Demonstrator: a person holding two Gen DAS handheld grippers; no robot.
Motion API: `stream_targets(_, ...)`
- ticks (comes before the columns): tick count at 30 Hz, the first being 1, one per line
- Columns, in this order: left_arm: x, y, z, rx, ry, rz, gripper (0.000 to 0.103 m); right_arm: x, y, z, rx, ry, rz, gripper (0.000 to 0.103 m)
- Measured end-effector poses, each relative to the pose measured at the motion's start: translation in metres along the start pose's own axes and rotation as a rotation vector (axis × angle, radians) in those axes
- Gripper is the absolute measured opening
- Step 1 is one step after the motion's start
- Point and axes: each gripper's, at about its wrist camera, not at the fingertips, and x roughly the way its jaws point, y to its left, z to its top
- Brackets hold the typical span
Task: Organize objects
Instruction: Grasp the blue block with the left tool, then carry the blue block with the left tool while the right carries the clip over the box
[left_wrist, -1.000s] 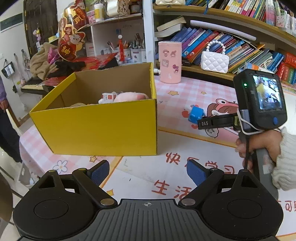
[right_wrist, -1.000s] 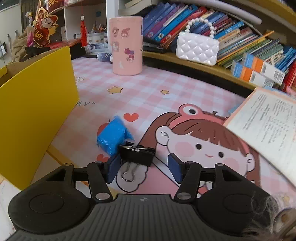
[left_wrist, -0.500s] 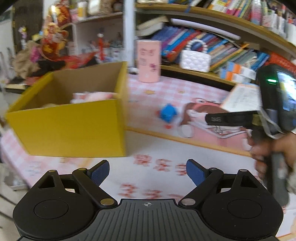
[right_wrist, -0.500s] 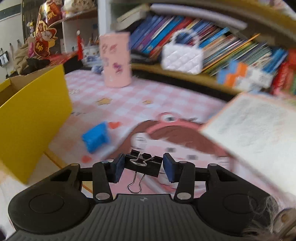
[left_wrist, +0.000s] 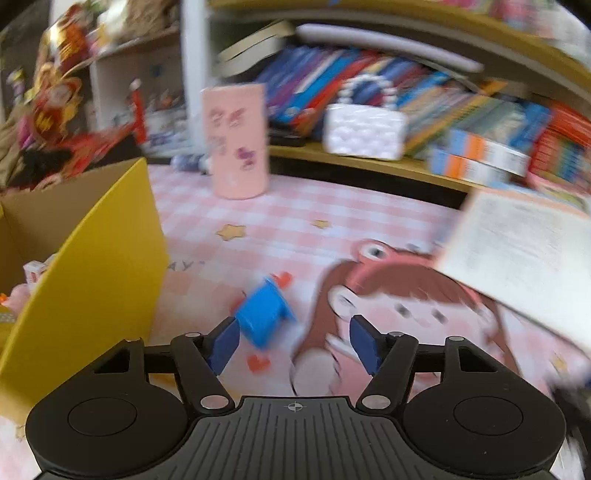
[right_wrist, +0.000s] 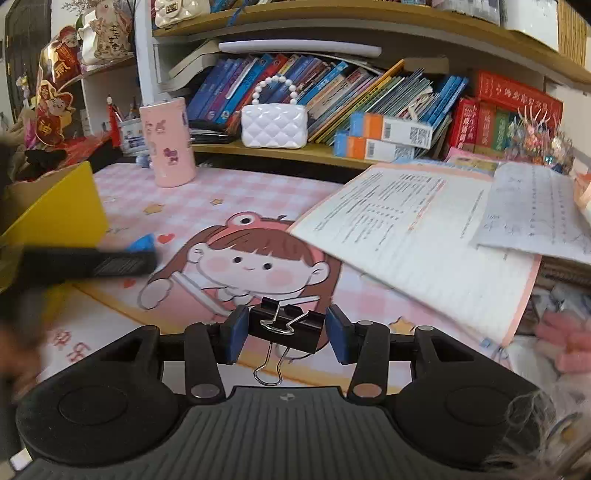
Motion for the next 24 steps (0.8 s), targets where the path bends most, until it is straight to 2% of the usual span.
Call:
stream_targets(3,0.024,-0.002,0.004,0.015,0.003,0.049,0.064,-0.005,0.009,-0.001,-0.002,0.011,0.037,0.043)
stream_targets(5,0.039,-0.002,0.006,0.027,0.026,0.065,0.058,-0.007,0.014,0.000,-0.013,0.018,0.055,0.043)
stream_targets(7,0.052,0.000,0.007,0.026,0.050,0.070,0.045,-0.009,0.020,-0.001,-0.028,0.017,0.069,0.043)
stream_targets(11,0.052,0.007,0.007,-0.008,0.068,0.048,0.038,-0.011,0.028,-0.004,-0.030,0.022,0.062,0.043)
stream_targets(15,0.016,0.012,0.001,-0.020,0.032,-0.050,0.037,-0.015,0.035,-0.004,-0.023,0.021,0.052,0.043)
stream_targets(19,-0.044,0.026,-0.011,-0.015,-0.032,-0.158,0.036,-0.022,0.047,-0.007,-0.032,0.019,0.043,0.043)
stream_targets(24,-0.115,0.077,-0.040,-0.086,-0.079,-0.209,0.036,-0.033,0.081,-0.015,-0.042,0.037,0.061,0.043)
